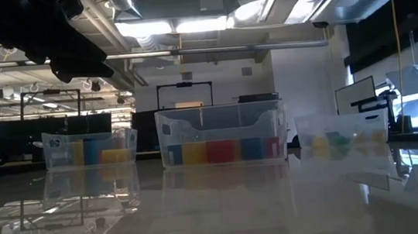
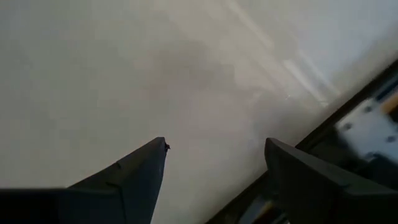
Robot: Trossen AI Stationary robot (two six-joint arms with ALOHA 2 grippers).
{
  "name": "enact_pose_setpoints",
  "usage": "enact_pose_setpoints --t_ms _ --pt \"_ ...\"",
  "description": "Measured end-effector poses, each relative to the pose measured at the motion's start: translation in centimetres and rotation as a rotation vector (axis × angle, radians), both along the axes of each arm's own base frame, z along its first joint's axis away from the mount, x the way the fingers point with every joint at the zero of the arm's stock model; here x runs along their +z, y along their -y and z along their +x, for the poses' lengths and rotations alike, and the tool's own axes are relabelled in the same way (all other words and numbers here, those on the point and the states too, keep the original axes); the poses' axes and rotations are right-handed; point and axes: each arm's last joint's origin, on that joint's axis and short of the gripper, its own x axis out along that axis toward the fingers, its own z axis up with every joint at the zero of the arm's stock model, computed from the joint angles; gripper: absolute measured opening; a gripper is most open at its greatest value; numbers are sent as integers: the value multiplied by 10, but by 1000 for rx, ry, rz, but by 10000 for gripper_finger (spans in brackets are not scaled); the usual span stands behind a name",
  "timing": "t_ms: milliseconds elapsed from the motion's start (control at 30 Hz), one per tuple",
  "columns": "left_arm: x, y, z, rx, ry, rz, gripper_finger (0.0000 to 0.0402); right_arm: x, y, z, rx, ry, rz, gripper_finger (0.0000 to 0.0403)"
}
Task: Sort blocks by size
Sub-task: Put the green cylindrical block into the top left transparent bin
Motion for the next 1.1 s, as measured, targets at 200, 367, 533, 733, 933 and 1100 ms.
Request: enact_pose_setpoints --t_ms 200,367,533,733,933,1100 --pt "0 0 0 0 1 0 221 -1 -41 -15 47 9 70 273" --pt "0 0 0 -1 -1 2 221 -9 -78 -24 53 -39 144 273" --pt "0 0 0 -8 -2 17 221 -28 -113 -27 62 -129 194 273" --pt "0 0 0 -11 -3 23 221 -48 -141 -39 105 -329 222 273" --pt "0 0 0 -15 -5 30 221 -61 -150 -35 129 -372 225 273" --pt "0 0 0 -15 -4 30 221 -74 -158 -29 250 -383 235 273"
